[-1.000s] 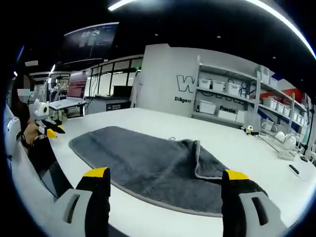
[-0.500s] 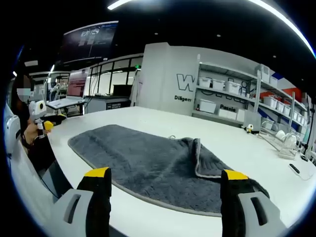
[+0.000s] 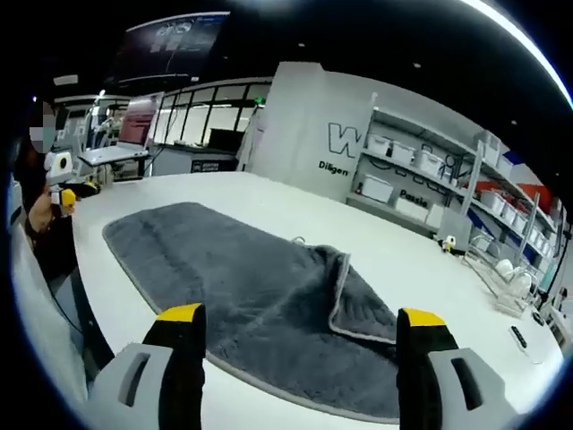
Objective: Open the folded towel by lifting each exposed corner and separating the folded layers until the towel lies flat within the target outline without major curled edges
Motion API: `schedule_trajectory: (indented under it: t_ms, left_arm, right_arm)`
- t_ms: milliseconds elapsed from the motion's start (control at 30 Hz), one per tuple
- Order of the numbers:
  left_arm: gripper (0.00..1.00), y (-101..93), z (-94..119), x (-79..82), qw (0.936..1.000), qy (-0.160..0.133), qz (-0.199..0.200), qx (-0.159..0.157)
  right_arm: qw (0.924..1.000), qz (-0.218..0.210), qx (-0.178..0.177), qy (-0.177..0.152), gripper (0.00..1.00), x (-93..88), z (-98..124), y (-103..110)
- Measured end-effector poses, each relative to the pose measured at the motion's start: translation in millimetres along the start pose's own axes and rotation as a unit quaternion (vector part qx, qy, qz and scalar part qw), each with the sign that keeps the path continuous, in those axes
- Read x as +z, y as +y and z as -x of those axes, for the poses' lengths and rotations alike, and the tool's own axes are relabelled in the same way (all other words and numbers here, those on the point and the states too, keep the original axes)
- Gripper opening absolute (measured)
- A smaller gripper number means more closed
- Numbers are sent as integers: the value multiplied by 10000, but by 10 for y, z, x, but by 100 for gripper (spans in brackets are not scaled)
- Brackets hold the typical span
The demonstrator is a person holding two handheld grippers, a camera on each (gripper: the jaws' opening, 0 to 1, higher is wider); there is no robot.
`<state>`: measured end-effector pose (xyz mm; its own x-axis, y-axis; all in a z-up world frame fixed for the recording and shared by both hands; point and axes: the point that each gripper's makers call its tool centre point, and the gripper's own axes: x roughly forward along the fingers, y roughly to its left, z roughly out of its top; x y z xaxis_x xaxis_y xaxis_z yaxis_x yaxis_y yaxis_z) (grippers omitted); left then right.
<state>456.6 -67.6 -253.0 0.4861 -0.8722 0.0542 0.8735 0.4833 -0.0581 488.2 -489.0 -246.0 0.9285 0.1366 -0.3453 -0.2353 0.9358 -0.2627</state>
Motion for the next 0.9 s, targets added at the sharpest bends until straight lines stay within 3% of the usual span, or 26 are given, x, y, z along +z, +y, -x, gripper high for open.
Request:
schedule_trajectory:
  t_ms: [167,267,467,633,733,900]
  left_arm:
    - [28,-4,23,28,9999,-7,-147,1]
    - [27,11,42,43,9999,-18,-165,47]
    - [21,16,87,136,9997,-240,-64,85]
    - [30,57,89,135,9994,-193,-173,239]
    - [37,96,83,118,9992,-171,-176,329]
    - [54,147,47,35,9988,13,-196,457]
  right_arm:
    - [9991,-51,-201,378,82,-211,-302,-217]
    - [9972,217,-313,644,75,-373,-500,-285]
    - [9987,-56,-268,419,57,-369,-751,-279]
    - [9983,173,-390,400,39,-352,-862,-297]
    - [9989,118,-295,343,34,-335,-923,-272]
    - [9982,216,-251,498,20,-404,-964,-264]
